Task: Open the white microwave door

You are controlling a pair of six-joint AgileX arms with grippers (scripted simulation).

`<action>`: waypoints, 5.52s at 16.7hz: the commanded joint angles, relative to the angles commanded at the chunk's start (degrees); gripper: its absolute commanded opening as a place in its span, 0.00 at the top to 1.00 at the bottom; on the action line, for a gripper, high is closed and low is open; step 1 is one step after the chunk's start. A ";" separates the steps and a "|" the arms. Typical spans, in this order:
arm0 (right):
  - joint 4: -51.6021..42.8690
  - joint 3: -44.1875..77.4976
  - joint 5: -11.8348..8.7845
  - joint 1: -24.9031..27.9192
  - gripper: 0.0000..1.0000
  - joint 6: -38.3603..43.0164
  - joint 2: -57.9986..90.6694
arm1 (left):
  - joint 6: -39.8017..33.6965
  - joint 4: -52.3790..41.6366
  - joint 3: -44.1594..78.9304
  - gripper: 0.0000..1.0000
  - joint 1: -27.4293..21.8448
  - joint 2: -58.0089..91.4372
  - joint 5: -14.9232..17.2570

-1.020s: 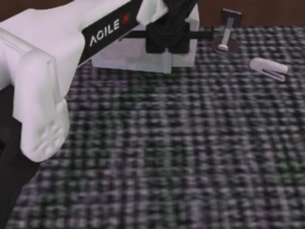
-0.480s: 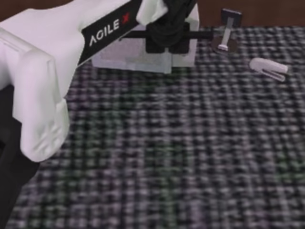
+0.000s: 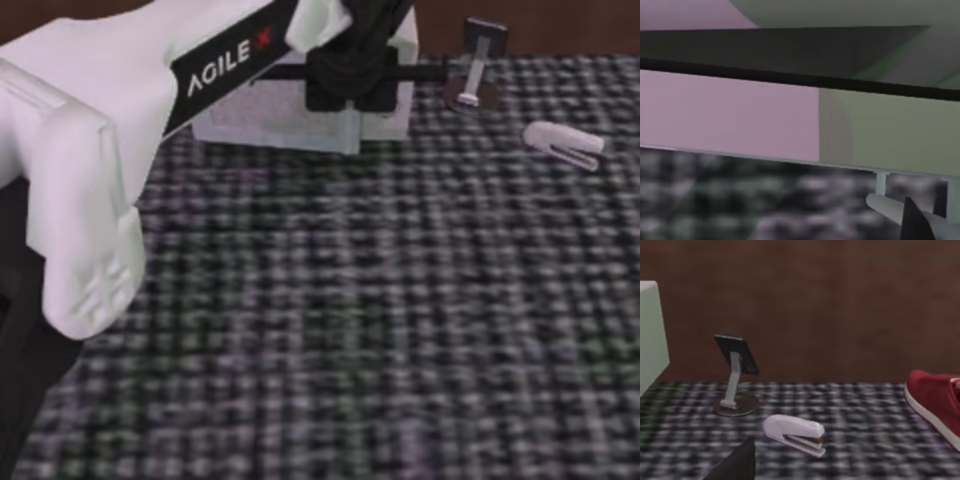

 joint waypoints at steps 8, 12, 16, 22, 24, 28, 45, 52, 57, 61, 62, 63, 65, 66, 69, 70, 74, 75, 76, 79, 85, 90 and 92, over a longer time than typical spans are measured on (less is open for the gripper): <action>0.00 0.00 0.00 0.00 0.00 0.00 0.00 | 2.58 3.52 -6.37 1.00 0.07 -3.57 1.32; 0.00 0.00 0.00 0.00 0.00 0.00 0.00 | 3.76 4.87 -8.93 1.00 0.27 -5.05 1.75; 0.00 0.00 0.00 0.00 0.00 0.00 0.00 | 3.76 4.87 -8.93 1.00 0.27 -5.05 1.75; 0.00 0.00 0.00 0.00 0.00 0.00 0.00 | 3.76 4.87 -8.93 1.00 0.27 -5.05 1.75; 0.00 0.00 0.00 0.00 0.00 0.00 0.00 | 3.76 4.87 -8.93 1.00 0.27 -5.05 1.75; 0.00 0.00 0.00 0.00 0.00 0.00 0.00 | 3.76 4.87 -8.93 1.00 0.27 -5.05 1.75; 0.00 0.00 0.00 0.00 0.00 0.00 0.00 | 8.16 9.33 -17.26 1.00 0.73 -9.94 3.92; 0.00 0.00 0.00 0.00 0.00 0.00 0.00 | 8.16 9.33 -17.26 1.00 0.73 -9.94 3.92; 0.00 0.00 0.00 0.00 0.00 0.00 0.00 | 8.16 9.33 -17.26 1.00 0.73 -9.94 3.92; 0.00 0.00 0.00 0.00 0.00 0.00 0.00 | 8.16 9.33 -17.26 1.00 0.73 -9.94 3.92; 0.00 0.00 0.00 0.00 0.00 0.00 0.00 | 8.16 9.33 -17.26 1.00 0.73 -9.94 3.92; 0.00 0.00 0.00 0.00 0.00 0.00 0.00 | 8.16 9.33 -17.26 1.00 0.73 -9.94 3.92; 0.00 0.00 0.00 0.00 0.00 0.00 0.00 | 8.16 9.33 -17.26 1.00 0.73 -9.94 3.92; 0.00 0.00 0.00 0.00 0.00 0.00 0.00 | 8.16 9.33 -17.26 1.00 0.73 -9.94 3.92; 0.00 0.00 0.00 0.00 0.00 0.00 0.00 | 8.16 9.33 -17.26 1.00 0.73 -9.94 3.92; 0.00 0.00 0.00 0.00 0.00 0.00 0.00 | 7.89 9.35 -17.37 1.00 0.25 -9.70 4.29; 0.00 0.00 0.00 0.00 0.00 0.00 0.00 | 10.17 11.14 -20.70 1.00 0.80 -11.99 5.25; 0.00 0.00 0.00 0.00 0.00 0.00 0.00 | 11.14 11.84 -22.10 1.00 1.02 -12.89 5.66; 0.00 0.00 0.00 0.00 0.00 0.00 0.00 | 12.04 12.49 -23.40 1.00 1.22 -13.70 6.06; 0.00 0.00 0.00 0.00 0.00 0.00 0.00 | 13.30 13.37 -25.19 1.00 1.47 -14.79 6.62; 0.00 0.00 0.00 0.00 0.00 0.00 0.00 | 13.30 13.37 -25.19 1.00 1.47 -14.79 6.62; 0.00 0.00 0.00 0.00 0.00 0.00 0.00 | 13.30 13.37 -25.19 1.00 1.47 -14.79 6.62; 0.00 0.00 0.00 0.00 0.00 0.00 0.00 | 13.30 13.37 -25.19 1.00 1.47 -14.79 6.62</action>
